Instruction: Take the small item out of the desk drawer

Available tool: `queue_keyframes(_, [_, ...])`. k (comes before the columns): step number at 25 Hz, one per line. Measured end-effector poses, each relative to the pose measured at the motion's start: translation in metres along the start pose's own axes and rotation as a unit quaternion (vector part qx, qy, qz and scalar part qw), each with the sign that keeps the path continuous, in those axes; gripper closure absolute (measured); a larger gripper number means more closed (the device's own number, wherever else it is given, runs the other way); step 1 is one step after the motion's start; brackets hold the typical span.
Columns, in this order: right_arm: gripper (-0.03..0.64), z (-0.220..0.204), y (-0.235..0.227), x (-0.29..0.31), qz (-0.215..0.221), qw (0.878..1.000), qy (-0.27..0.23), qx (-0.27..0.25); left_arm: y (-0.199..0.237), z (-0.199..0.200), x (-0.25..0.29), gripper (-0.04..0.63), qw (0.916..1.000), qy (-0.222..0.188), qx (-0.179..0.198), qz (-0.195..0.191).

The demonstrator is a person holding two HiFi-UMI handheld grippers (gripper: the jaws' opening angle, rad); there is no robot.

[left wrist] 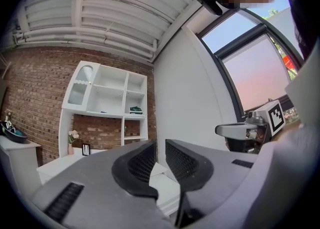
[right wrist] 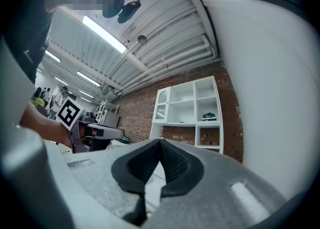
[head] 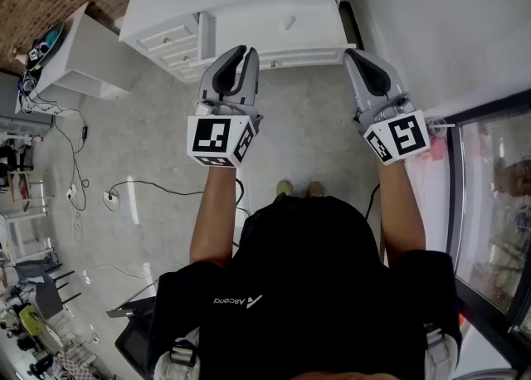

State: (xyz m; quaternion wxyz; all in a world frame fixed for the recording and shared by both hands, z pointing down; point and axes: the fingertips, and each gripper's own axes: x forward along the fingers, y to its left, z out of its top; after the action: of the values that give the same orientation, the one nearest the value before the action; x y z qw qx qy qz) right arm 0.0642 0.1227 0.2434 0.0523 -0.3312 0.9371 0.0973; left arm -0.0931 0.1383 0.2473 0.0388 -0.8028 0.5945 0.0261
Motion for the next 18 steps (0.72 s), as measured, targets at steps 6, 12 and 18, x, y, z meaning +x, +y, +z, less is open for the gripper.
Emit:
queue_keyframes(6, [0.618, -0.001, 0.005, 0.012, -0.004, 1.0, 0.005, -0.003, 0.017, -0.006, 0.006, 0.463, 0.9999, 0.013, -0.003, -0.003])
queue_keyframes(12, [0.618, -0.008, 0.009, 0.025, -0.013, 1.0, 0.009, -0.008, 0.036, -0.019, 0.012, 0.405, 0.9996, 0.025, -0.007, -0.008])
queue_keyframes(18, [0.618, -0.016, 0.012, 0.043, -0.028, 0.999, 0.017, -0.011, 0.062, -0.031, 0.024, 0.402, 0.9989, 0.042, -0.006, -0.018])
